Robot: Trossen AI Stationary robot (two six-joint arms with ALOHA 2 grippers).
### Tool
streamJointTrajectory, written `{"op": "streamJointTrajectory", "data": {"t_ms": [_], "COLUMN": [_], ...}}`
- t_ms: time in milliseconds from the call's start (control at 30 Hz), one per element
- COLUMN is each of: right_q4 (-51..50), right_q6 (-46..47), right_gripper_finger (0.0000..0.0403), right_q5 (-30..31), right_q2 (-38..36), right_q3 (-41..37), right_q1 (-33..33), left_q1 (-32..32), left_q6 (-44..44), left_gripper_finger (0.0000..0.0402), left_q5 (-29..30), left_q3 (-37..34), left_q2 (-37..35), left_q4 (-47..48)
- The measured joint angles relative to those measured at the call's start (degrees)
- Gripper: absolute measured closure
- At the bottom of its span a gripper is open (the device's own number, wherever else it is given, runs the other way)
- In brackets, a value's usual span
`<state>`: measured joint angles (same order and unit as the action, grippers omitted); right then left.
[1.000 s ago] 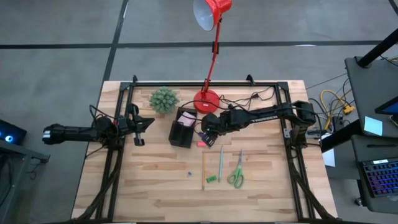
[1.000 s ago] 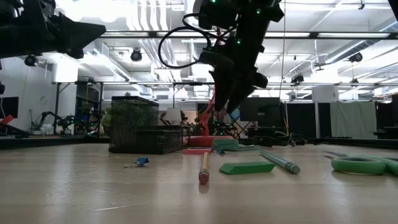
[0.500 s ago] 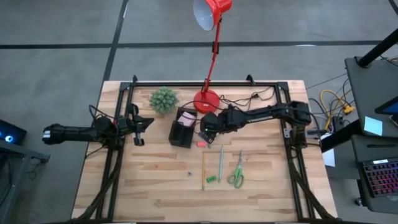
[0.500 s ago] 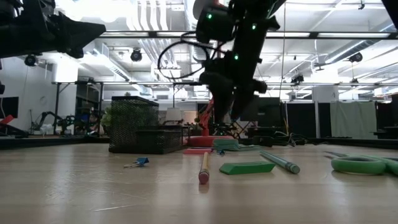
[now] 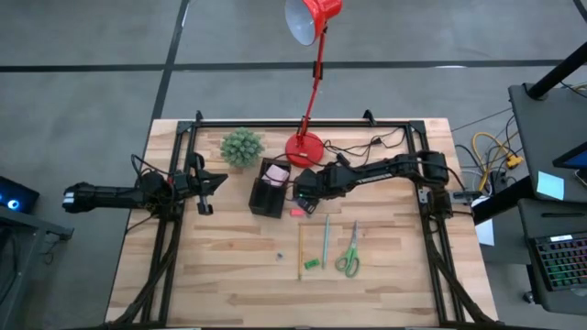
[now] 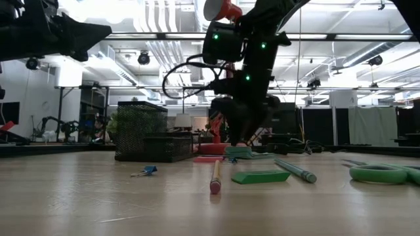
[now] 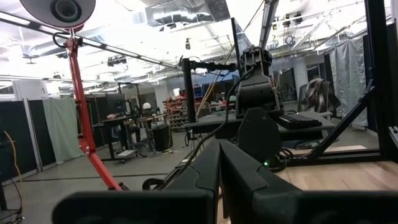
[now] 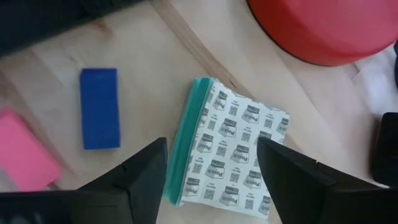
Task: Pick and place office supplies into organizer
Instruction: Put the green sticky notes in the black desk organizer
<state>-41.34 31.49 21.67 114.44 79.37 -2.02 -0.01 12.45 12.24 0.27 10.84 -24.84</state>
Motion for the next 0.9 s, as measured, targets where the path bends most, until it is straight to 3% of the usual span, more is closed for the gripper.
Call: {"op": "streamJointTrajectory", "data": {"t_ms": [533,667,900], "right_q4": [0.28,1.07,1.66], "right_q6": [-1.63,-1.62,-1.76], "right_gripper_finger": [0.0179,0.0177,0.0183], "right_q5": [0.29,-3.99,-3.83], "right_q2": [1.53,2.46,3.99], "right_q3": [-0.07,-0.11,0.02], "right_q1": [-0.57,-0.66,-0.85], "left_q1": [-0.02,-0.02,-0.01], "left_q6": [0.0,0.0,0.0], "left_gripper_finger": [0.0402,0.0402,0.0402], "left_q5": [0.01,-0.01,0.0], "left_q3": [0.0,0.0,0.0], "left_q2": [0.01,-0.01,0.01], "left_q4": [0.06,0.04,0.07]}}
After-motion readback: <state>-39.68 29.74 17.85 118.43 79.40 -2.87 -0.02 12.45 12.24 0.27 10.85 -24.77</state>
